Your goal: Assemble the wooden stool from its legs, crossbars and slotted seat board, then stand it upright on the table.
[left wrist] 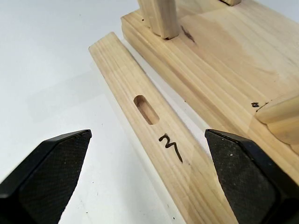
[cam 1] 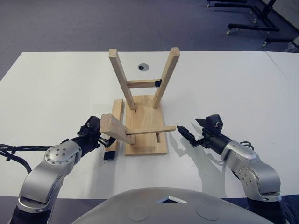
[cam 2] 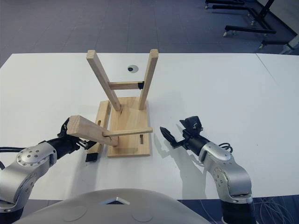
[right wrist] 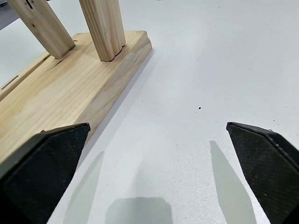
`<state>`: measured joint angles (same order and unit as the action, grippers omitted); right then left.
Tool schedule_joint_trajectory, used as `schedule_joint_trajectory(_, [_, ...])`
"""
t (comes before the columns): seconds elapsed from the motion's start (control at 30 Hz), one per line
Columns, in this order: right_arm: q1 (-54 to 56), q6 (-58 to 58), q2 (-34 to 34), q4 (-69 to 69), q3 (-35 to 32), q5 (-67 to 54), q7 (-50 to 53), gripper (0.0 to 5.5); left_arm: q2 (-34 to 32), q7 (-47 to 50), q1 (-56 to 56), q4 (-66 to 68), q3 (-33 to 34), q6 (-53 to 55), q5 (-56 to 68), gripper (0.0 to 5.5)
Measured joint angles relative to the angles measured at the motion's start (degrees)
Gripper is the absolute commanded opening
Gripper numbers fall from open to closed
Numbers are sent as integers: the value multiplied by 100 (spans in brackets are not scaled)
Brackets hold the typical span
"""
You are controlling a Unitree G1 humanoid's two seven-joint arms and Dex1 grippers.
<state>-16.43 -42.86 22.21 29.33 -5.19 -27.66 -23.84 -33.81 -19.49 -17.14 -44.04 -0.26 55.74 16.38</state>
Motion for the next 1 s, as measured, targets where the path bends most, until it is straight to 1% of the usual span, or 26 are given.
schedule_joint_trajectory(0.23, [2,25,-71,-3,-17,-4,40,540,-28,-20,2,189,27,127,-72,446])
schedule_joint_trajectory(0.37, [-55,66,-163,15,122,14,51,540,366,21,146,237,275,331,164,446])
schedule_joint_trajectory(0.5, [-146,110,-176,34,127,19,89,540,546,83,408,203,627,678,394,446])
schedule_joint_trajectory(0.67, [-165,135,-258,35,130,18,114,540,347,145,431,163,424,1061,380,446])
schedule_joint_trajectory(0.73, [-166,176,-275,35,136,19,120,540,364,154,437,138,376,1175,424,446])
schedule_joint_trajectory(0.93, [-231,211,-318,38,313,59,202,540,812,222,711,-14,522,1655,774,446])
schedule_joint_trajectory(1.0, [-274,216,-399,39,350,58,231,540,840,225,775,-14,563,1803,807,446])
